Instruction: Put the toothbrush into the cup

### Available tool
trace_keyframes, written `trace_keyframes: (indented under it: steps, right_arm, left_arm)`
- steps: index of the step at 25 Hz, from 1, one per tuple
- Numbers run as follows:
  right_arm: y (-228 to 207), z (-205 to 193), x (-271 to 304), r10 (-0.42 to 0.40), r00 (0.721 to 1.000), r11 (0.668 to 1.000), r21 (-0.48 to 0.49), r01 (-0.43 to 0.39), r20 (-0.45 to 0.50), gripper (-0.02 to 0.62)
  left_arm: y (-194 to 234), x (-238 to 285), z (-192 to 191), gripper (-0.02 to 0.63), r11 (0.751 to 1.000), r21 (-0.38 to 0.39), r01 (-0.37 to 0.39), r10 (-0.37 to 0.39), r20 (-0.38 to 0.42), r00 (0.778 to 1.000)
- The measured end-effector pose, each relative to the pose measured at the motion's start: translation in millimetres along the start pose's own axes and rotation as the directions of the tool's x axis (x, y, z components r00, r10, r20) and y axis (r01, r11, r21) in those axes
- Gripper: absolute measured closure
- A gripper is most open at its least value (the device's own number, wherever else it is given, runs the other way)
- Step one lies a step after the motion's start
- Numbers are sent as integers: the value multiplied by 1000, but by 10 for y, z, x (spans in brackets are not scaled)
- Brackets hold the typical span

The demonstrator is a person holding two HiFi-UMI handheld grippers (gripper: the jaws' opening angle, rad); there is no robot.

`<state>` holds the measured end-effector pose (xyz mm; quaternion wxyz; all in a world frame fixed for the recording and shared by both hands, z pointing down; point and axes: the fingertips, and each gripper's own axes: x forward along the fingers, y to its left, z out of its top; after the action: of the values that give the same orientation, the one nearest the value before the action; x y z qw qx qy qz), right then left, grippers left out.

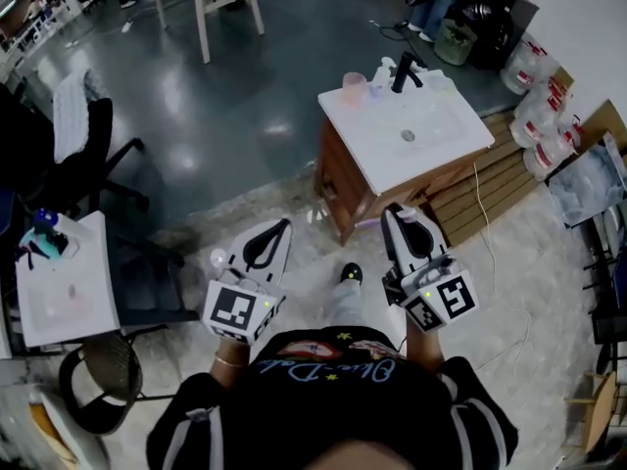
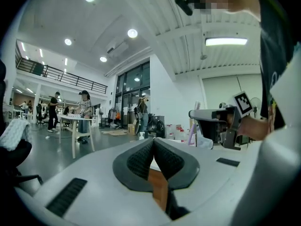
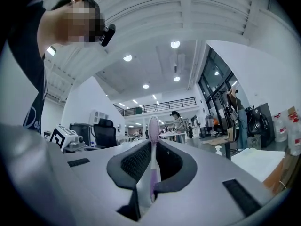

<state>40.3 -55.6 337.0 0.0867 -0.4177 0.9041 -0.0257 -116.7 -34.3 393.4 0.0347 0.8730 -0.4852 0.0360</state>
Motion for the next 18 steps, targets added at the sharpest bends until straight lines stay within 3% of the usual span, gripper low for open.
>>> trace_keyframes:
  steps: [12, 18]
  right_arm:
    - [-1018, 33, 486, 45, 999, 998, 41, -46, 17, 572]
    - [-1505, 68, 652, 53, 998, 998, 43, -55, 26, 572]
  left_arm:
    - [21, 1081, 174, 607, 999, 45, -14, 14, 3, 1000]
    - [-8, 1588, 268, 607, 999, -33, 10, -10, 14, 1000]
